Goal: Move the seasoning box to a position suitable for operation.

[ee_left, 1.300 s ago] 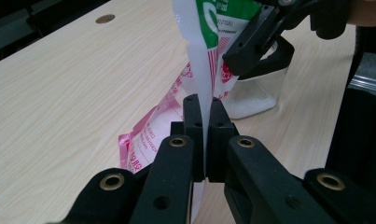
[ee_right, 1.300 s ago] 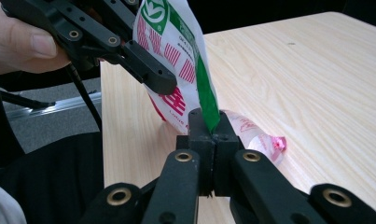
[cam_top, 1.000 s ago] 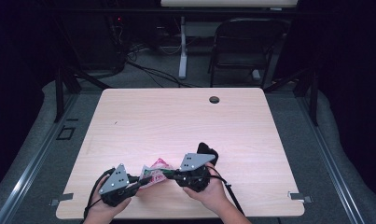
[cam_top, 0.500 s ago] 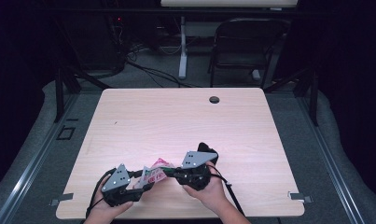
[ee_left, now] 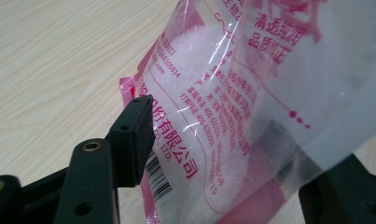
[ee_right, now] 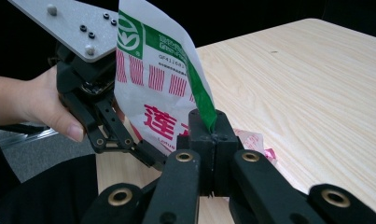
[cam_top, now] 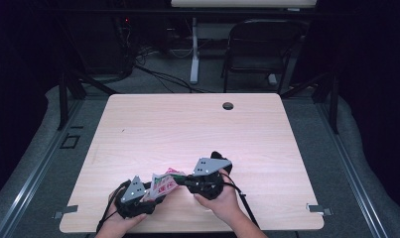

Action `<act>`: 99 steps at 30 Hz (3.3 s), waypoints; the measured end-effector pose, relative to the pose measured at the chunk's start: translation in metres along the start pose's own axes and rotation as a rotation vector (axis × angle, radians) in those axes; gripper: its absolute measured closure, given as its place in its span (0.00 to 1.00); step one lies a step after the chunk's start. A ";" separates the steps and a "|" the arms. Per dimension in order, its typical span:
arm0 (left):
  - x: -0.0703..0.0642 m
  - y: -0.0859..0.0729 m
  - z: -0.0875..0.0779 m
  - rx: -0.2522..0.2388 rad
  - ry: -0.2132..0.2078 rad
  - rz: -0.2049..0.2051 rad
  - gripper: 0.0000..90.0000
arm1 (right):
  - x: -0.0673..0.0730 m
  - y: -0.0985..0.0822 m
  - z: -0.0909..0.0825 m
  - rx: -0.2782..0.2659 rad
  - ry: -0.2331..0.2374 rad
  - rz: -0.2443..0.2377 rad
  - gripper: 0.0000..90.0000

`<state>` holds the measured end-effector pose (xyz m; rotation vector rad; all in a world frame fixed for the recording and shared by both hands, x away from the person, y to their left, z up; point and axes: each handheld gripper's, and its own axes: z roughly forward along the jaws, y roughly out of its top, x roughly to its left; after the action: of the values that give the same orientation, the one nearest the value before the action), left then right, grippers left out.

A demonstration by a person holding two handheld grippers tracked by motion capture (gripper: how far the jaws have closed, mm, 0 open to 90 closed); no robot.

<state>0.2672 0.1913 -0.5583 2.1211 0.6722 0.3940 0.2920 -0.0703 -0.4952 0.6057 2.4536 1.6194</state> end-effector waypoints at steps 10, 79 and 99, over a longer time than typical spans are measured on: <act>0.005 -0.007 0.009 0.030 0.003 -0.041 0.44 | 0.000 -0.001 0.001 0.000 -0.001 0.004 1.00; 0.006 -0.008 0.025 0.123 0.064 -0.059 0.71 | 0.001 -0.006 -0.008 -0.042 0.003 0.019 1.00; -0.001 0.004 0.013 0.135 0.184 0.057 0.72 | 0.005 -0.002 -0.018 -0.038 -0.064 -0.024 0.80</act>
<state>0.2738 0.1804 -0.5622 2.2543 0.7631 0.5951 0.2810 -0.0847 -0.4893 0.6098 2.3705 1.6078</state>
